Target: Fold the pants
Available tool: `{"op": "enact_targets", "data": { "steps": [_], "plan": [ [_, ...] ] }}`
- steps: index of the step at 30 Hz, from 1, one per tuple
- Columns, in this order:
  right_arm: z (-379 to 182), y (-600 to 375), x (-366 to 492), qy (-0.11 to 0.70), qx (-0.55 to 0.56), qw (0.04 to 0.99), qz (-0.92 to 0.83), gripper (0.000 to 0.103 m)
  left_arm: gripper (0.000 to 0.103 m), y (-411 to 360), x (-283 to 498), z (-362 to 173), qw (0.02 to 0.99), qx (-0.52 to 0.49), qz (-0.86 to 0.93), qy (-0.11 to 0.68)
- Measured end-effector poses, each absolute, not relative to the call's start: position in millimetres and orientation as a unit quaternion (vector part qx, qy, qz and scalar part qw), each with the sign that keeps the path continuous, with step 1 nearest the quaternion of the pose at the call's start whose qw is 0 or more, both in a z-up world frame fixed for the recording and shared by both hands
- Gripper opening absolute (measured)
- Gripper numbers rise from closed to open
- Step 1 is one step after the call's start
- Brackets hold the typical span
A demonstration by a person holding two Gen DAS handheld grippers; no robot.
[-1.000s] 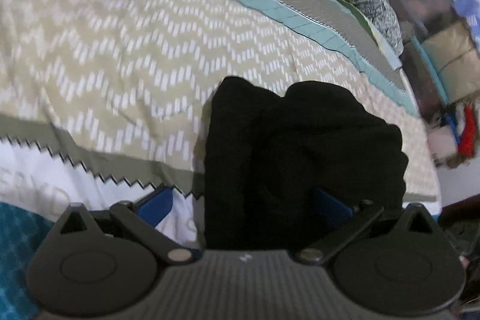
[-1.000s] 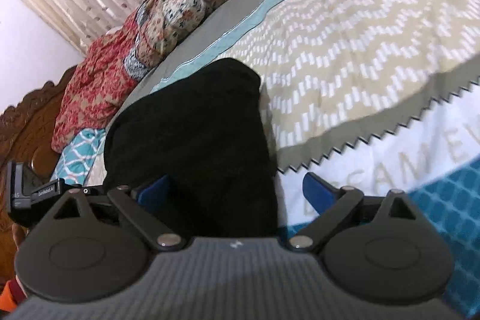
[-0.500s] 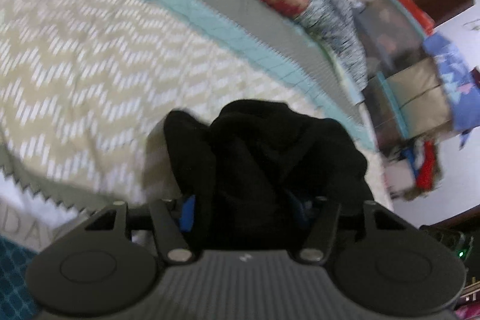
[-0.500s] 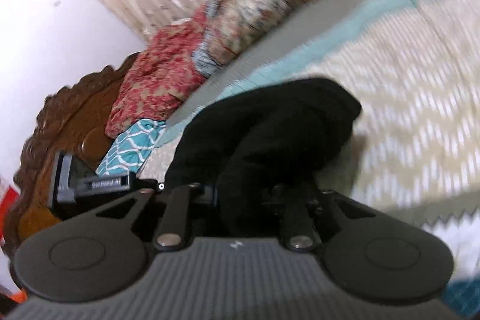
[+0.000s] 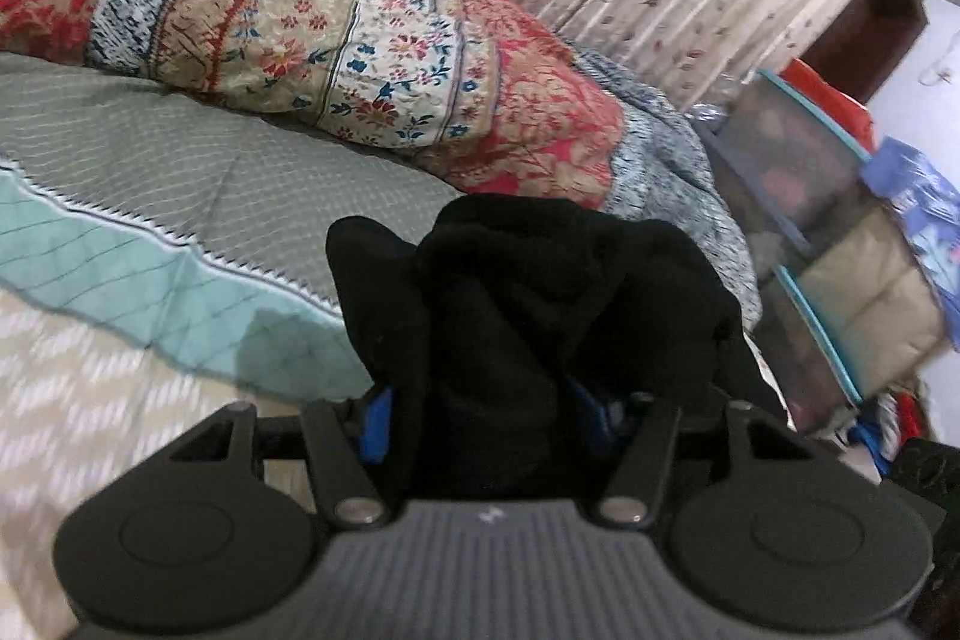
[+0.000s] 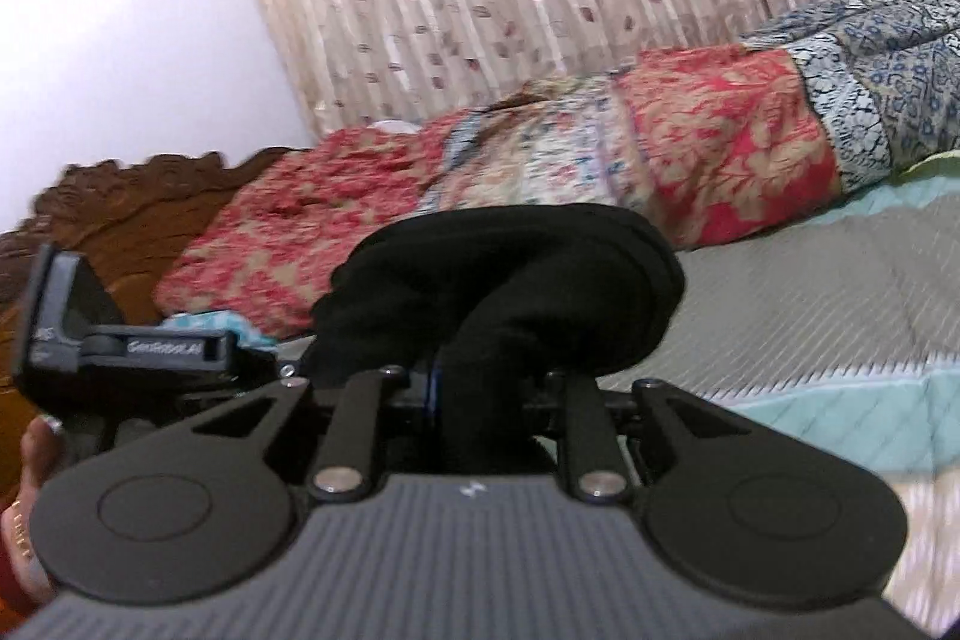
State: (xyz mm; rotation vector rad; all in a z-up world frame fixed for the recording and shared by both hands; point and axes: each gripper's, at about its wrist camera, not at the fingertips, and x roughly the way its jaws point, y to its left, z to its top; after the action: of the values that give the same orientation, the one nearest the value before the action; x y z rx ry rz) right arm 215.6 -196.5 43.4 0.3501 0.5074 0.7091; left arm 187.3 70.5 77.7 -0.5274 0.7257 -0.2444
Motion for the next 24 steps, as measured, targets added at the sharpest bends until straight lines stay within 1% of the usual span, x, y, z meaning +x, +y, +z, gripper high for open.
{"op": "enact_targets", "data": {
  "steps": [3, 5, 6, 7, 9, 11, 12, 15, 18, 21, 24],
  "plan": [
    [17.1, -198.1, 241.7, 0.264, 0.177, 0.893, 0.318, 0.022, 0.055, 62.7, 213.9, 51.9, 0.897, -0.241, -0.106, 0.354],
    [-2.2, -195.1, 248.1, 0.289, 0.174, 0.893, 0.297, 0.022, 0.057, 58.0, 231.4, 28.6, 0.895, -0.226, -0.088, 0.374],
    [-13.7, -192.3, 253.3, 0.308, 0.168, 0.893, 0.282, 0.023, 0.058, 55.4, 239.5, 14.6, 0.891, -0.215, -0.071, 0.394],
    [-26.9, -189.1, 256.7, 0.328, 0.158, 0.895, 0.258, 0.026, 0.066, 52.9, 245.0, 5.1, 0.890, -0.203, -0.053, 0.406],
    [-38.1, -189.8, 255.4, 0.342, 0.157, 0.905, 0.199, 0.036, 0.080, 51.2, 247.2, -2.5, 0.895, -0.187, -0.033, 0.404],
    [-32.1, -196.1, 248.4, 0.341, 0.167, 0.910, 0.166, 0.062, 0.080, 50.3, 240.5, 7.0, 0.898, -0.184, -0.031, 0.398],
    [-26.3, -197.2, 242.3, 0.334, 0.162, 0.915, 0.159, 0.066, 0.082, 49.4, 233.5, 14.4, 0.903, -0.176, -0.028, 0.392],
    [-0.5, -198.1, 214.7, 0.299, 0.127, 0.934, 0.147, 0.068, 0.089, 45.9, 210.7, 35.6, 0.913, -0.151, -0.011, 0.378],
    [18.2, -201.9, 180.3, 0.278, 0.119, 0.941, 0.151, 0.070, 0.090, 37.7, 177.6, 55.4, 0.918, -0.127, 0.006, 0.377],
    [29.2, -210.4, 140.1, 0.280, 0.135, 0.937, 0.160, 0.073, 0.095, 28.4, 139.9, 68.3, 0.917, -0.112, 0.019, 0.383],
    [28.0, -216.1, 104.6, 0.297, 0.150, 0.928, 0.166, 0.075, 0.098, 15.5, 98.3, 76.0, 0.915, -0.089, 0.027, 0.392]
  ]
}}
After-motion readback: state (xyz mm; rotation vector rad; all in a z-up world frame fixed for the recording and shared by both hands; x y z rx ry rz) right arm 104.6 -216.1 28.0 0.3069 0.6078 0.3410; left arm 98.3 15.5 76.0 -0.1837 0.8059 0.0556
